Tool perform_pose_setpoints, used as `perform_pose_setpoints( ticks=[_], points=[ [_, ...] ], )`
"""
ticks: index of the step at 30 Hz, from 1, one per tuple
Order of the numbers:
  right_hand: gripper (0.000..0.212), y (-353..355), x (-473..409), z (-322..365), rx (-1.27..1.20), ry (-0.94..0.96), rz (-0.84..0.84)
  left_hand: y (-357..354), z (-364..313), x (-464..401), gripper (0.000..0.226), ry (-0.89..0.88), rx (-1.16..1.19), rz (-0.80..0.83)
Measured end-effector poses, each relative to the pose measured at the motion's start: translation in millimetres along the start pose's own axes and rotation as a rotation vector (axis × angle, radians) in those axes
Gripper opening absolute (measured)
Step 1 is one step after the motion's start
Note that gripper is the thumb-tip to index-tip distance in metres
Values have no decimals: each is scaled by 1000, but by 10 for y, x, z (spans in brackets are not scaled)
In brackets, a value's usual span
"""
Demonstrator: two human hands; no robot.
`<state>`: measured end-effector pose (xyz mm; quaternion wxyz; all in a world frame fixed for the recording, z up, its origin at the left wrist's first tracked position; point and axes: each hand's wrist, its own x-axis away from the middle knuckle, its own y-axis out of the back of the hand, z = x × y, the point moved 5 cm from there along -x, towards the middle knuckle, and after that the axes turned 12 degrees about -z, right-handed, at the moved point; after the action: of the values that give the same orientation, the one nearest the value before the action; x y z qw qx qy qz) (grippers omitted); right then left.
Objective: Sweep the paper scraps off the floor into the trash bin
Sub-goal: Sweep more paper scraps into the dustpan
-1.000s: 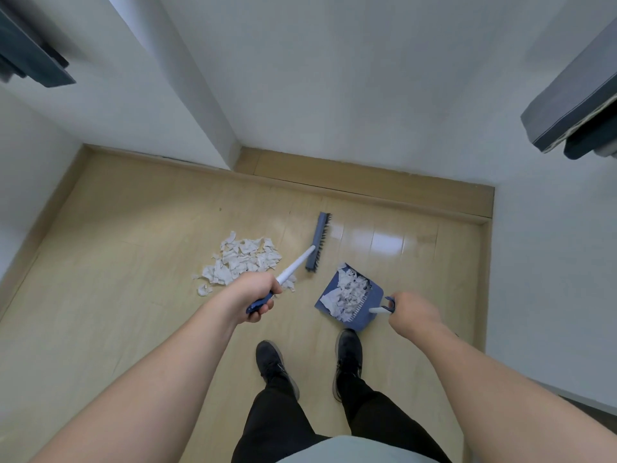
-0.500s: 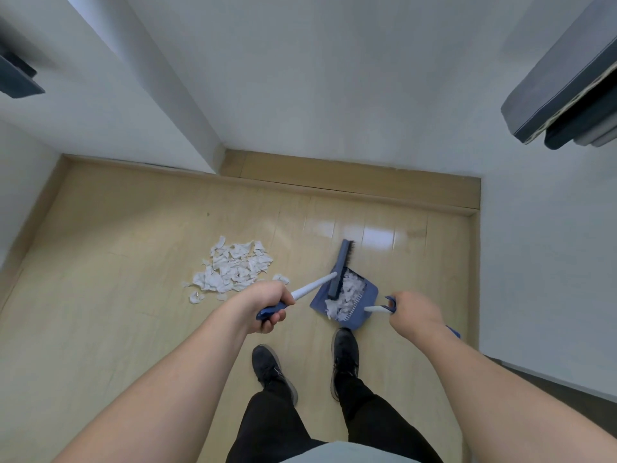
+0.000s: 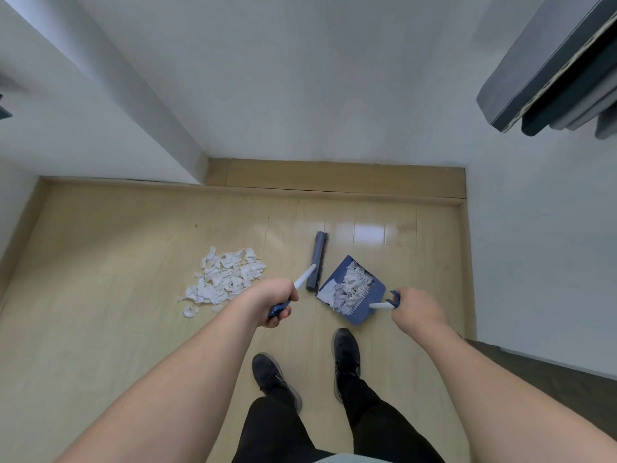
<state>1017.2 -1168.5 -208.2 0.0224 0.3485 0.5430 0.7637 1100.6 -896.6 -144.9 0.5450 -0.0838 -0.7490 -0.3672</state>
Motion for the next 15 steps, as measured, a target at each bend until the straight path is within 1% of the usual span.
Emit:
perform_pose_setpoints(
  ticks=[4, 7, 11, 15],
  points=[
    [14, 15, 50, 76, 12, 15, 14, -121, 4, 91, 15, 8, 69, 62],
    [7, 29, 151, 138, 9, 9, 22, -58, 80, 148, 19, -1, 101, 73],
    [19, 65, 293, 235, -21, 4, 21, 68, 188, 230, 19, -20, 76, 55],
    [21, 150, 395, 383, -61, -9, -10, 207, 175, 296, 19, -82, 46, -3]
  ],
)
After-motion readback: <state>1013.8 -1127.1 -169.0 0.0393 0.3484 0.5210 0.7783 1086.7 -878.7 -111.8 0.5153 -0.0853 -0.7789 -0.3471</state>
